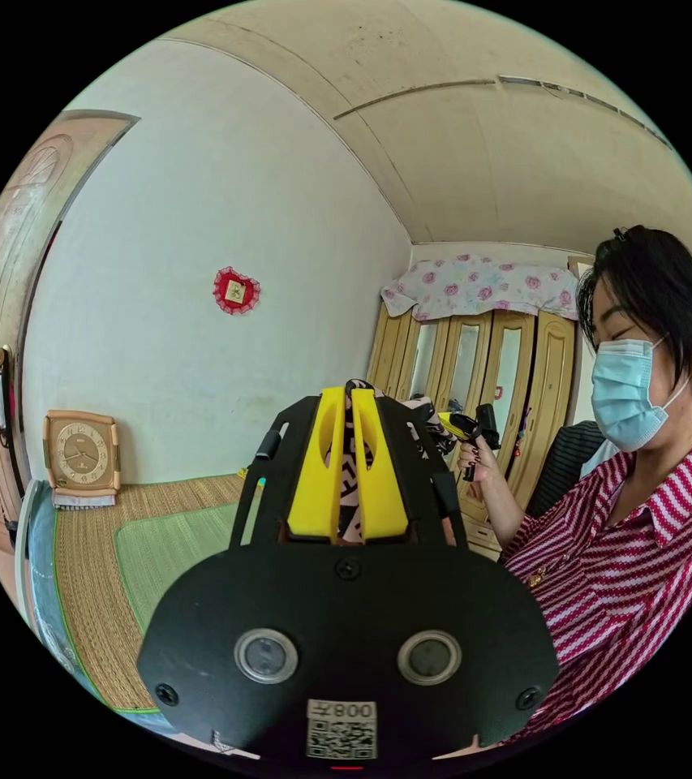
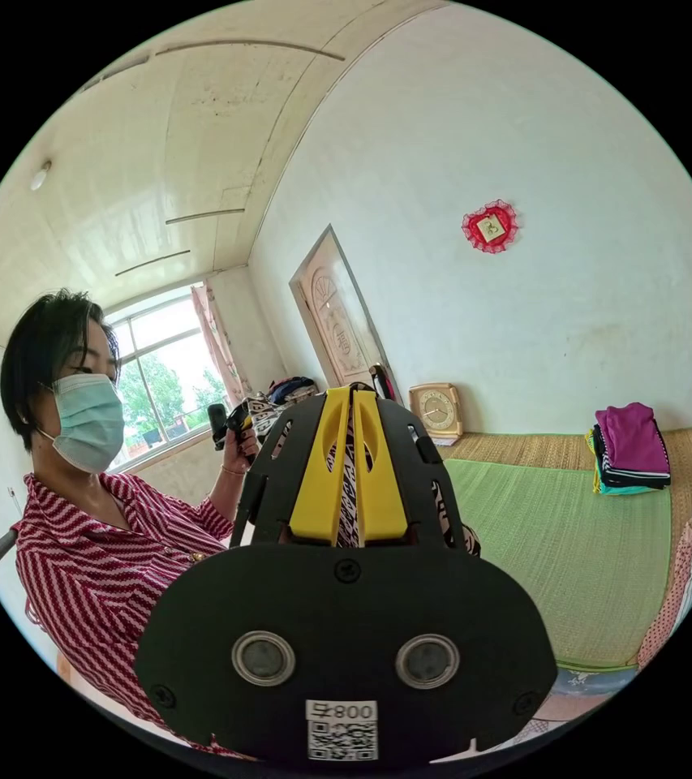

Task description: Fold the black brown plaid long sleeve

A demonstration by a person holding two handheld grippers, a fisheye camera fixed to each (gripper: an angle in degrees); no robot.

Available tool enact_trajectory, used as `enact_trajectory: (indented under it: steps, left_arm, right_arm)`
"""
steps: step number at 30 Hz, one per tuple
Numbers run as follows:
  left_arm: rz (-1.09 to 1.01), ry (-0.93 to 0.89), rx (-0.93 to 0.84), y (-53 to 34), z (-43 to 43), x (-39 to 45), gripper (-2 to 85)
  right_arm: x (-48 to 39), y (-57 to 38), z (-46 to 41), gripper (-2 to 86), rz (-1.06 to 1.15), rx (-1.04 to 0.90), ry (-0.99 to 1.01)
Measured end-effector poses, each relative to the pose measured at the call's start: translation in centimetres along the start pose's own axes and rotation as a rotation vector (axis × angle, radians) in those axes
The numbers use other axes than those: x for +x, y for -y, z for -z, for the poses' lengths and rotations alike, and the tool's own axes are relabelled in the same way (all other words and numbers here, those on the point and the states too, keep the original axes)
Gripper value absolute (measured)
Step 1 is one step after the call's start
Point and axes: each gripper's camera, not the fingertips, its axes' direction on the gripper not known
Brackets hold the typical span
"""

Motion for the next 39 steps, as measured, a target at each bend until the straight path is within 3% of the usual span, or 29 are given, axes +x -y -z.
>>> enact_trajectory:
  steps: [39]
  left_arm:
    - [-0.031, -0.037, 0.008, 0.6, 0.1, -1.0, 1.1]
  right_arm:
    - [0.5, -0.7, 0.6, 0.2, 0.037, 0.029, -0.012]
